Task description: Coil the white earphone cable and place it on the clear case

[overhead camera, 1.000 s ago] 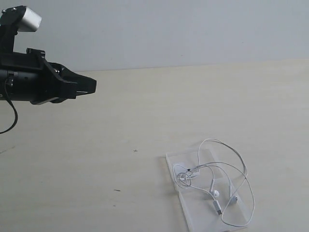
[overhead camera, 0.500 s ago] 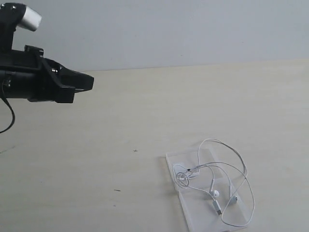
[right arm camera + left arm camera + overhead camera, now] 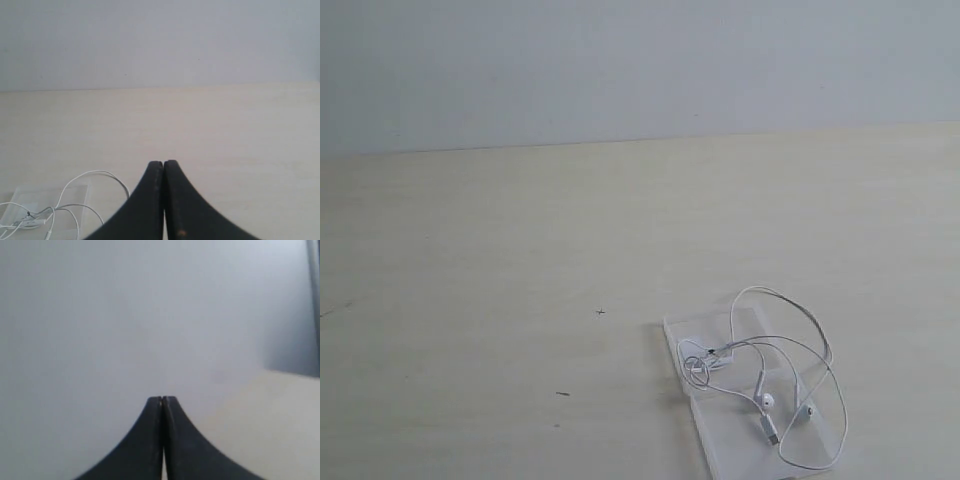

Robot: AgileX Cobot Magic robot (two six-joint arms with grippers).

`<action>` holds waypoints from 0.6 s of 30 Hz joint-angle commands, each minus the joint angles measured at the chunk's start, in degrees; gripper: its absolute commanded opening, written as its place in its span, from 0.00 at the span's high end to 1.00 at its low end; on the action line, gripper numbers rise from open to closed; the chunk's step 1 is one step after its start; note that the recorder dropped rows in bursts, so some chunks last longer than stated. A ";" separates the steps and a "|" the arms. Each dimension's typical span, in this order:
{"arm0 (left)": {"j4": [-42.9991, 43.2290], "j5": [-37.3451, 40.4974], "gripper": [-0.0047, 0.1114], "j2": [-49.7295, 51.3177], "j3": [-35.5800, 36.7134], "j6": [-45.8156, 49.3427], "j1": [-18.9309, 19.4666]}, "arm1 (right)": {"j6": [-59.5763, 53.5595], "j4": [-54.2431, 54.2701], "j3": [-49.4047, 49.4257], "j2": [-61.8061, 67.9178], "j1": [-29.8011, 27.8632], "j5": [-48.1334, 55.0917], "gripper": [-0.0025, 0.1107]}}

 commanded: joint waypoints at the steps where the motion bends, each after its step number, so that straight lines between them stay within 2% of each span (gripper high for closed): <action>1: -16.47 16.04 0.96 -9.91 0.05 0.05 0.13 | -0.14 0.28 0.23 -0.37 -0.31 -0.09 0.98; 3: -20.19 22.36 0.96 -13.42 0.05 0.05 0.13 | -0.14 0.28 0.23 -0.37 -0.31 -0.09 0.98; 5: -18.14 27.80 0.96 -16.59 0.05 1.76 0.13 | -0.14 0.28 0.23 -0.37 -0.31 -0.09 0.98; 7: -13.51 30.47 0.96 -18.47 0.05 8.70 0.13 | -0.14 0.28 0.23 -0.37 -0.31 -0.09 0.98; 13: -14.99 33.24 0.96 -19.39 0.05 46.18 0.13 | -0.14 0.28 0.23 -0.37 -0.31 -0.09 0.98; 15: -17.36 38.72 0.96 -19.39 0.05 49.61 0.13 | -0.14 0.28 0.23 -0.37 -0.31 -0.09 0.98; 18: -22.13 50.60 0.96 -19.39 0.05 49.38 0.13 | -0.14 0.28 0.23 -0.37 -0.31 -0.09 0.98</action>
